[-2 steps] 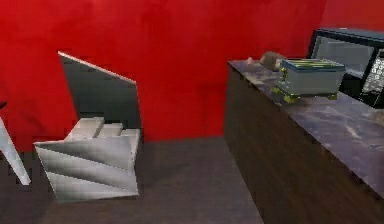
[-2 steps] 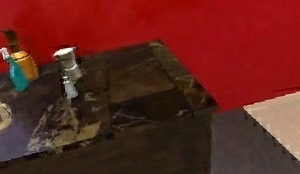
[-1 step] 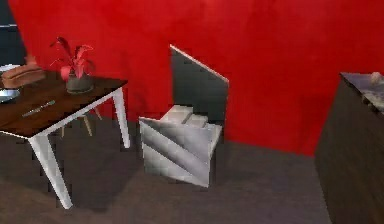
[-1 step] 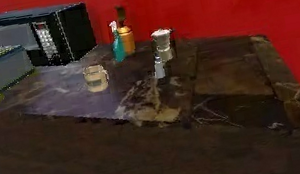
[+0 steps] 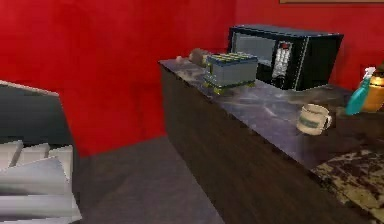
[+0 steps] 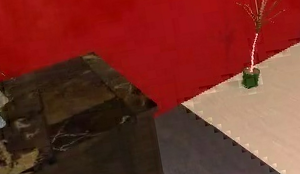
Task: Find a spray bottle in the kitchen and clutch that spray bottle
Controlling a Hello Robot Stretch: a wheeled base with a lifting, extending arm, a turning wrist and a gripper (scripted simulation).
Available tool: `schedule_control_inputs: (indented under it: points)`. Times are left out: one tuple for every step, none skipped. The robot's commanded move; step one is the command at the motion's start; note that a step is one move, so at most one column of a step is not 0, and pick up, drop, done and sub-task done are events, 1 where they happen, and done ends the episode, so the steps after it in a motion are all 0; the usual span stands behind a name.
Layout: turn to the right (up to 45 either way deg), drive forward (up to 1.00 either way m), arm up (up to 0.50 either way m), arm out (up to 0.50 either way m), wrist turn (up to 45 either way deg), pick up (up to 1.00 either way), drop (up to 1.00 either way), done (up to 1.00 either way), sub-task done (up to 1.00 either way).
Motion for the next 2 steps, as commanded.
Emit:
schedule_control_inputs:
  points:
    - [45.0,0.0,0.0,0.0,0.0,0.0,0.0,0.0,0.0]
    - [15.0,0.0,0.0,0.0,0.0,0.0,0.0,0.0,0.0]
